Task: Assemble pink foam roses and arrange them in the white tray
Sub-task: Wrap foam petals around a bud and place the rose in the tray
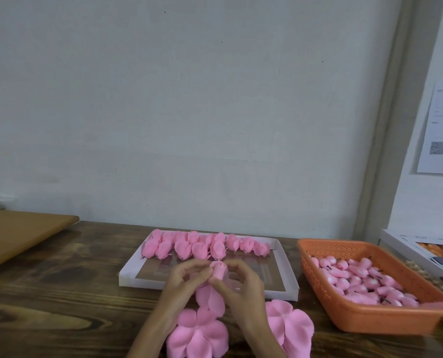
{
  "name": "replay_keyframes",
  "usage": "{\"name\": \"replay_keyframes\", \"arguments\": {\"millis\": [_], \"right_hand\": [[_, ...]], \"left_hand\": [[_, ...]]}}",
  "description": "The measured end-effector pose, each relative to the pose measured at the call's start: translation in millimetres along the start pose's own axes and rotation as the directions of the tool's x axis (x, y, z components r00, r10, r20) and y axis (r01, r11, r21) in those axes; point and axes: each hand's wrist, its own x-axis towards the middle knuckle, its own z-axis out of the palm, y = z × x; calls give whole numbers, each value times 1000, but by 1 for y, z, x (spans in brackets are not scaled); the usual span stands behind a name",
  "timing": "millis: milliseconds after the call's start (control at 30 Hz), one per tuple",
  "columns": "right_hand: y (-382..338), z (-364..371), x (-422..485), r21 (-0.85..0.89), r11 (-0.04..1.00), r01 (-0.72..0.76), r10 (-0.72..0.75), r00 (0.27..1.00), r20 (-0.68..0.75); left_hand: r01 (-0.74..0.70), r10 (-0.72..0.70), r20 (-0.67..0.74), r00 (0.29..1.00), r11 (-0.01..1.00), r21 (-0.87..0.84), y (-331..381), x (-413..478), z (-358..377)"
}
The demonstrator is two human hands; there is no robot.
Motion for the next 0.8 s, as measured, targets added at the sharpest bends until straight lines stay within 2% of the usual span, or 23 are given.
{"name": "replay_keyframes", "arguments": {"millis": [100, 233, 367, 533, 700, 800], "right_hand": [[0, -2, 1, 72, 997, -30, 31, 999, -15], [-2, -3, 2, 212, 975, -69, 79, 996, -39], [-5, -5, 2, 246, 966, -83, 87, 996, -6], [-10, -1, -2, 258, 962, -85, 64, 994, 88], [-10, 4, -6, 240, 960, -142, 108, 983, 151], [-11, 1, -5, 188, 973, -138, 114, 985, 130]], "left_hand": [[30, -29, 6, 1000, 999, -43, 0, 1, -1], [56, -60, -58, 996, 996, -76, -2, 3, -2], [44, -56, -132, 990, 995, -94, 1, 2, -4], [20, -28, -221, 975, 999, -38, 6, 0, -1], [-14, 5, -161, 987, 999, -51, 10, -3, 4], [-27, 20, -112, 993, 998, -56, 17, -6, 8]]}}
